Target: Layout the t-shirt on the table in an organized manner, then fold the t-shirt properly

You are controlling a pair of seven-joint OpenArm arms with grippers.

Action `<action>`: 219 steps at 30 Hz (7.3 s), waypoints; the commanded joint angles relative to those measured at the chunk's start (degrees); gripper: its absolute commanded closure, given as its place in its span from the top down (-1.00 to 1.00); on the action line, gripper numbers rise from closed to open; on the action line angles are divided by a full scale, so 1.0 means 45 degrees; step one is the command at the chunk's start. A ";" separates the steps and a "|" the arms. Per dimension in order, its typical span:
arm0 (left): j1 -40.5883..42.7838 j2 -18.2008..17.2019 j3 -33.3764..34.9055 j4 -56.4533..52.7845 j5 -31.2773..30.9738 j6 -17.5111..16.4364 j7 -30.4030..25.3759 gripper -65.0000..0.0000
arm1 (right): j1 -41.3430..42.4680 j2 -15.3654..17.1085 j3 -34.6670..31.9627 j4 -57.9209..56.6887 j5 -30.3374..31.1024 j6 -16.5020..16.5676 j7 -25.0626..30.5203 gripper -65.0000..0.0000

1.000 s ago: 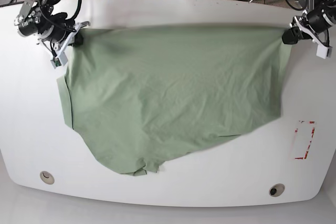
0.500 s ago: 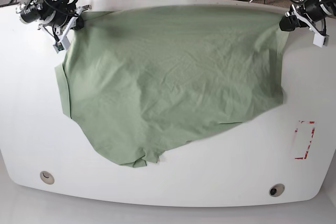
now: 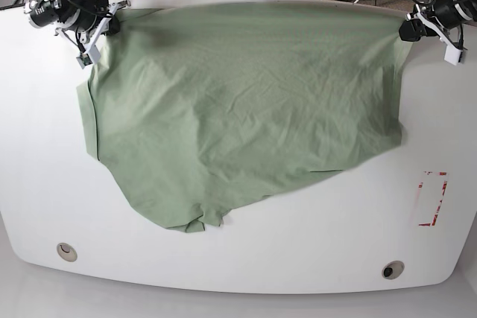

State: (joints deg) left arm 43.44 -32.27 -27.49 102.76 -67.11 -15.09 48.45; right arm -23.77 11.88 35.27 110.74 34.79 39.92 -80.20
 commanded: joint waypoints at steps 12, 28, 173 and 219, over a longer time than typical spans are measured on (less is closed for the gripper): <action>-0.0052 -0.0242 -0.0583 0.0305 -0.0139 -0.0114 -0.0128 -1.00 | 0.0017 0.0105 0.0104 0.0251 0.0114 0.0017 0.0045 -1.00; -0.4095 -0.0203 -0.2009 0.1477 -0.0139 -0.1442 -0.0128 -1.00 | 0.3436 0.0867 0.1785 0.0271 0.2458 0.0017 0.0045 -1.00; -0.6420 0.1242 -0.1267 -0.1043 0.3593 -0.3357 0.1747 -1.00 | 0.2420 0.1590 0.0046 -0.0999 0.3493 0.0017 0.0045 -1.00; -1.1011 0.1907 0.1370 -0.5556 0.6777 -0.3376 0.2314 -0.58 | 0.5937 0.1883 -0.0013 -0.6489 0.3474 0.0017 0.1559 0.86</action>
State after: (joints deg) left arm -5.08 -22.26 -20.84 76.84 -36.18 -30.46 60.01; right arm 2.04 19.07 34.92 80.42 49.32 39.88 -73.80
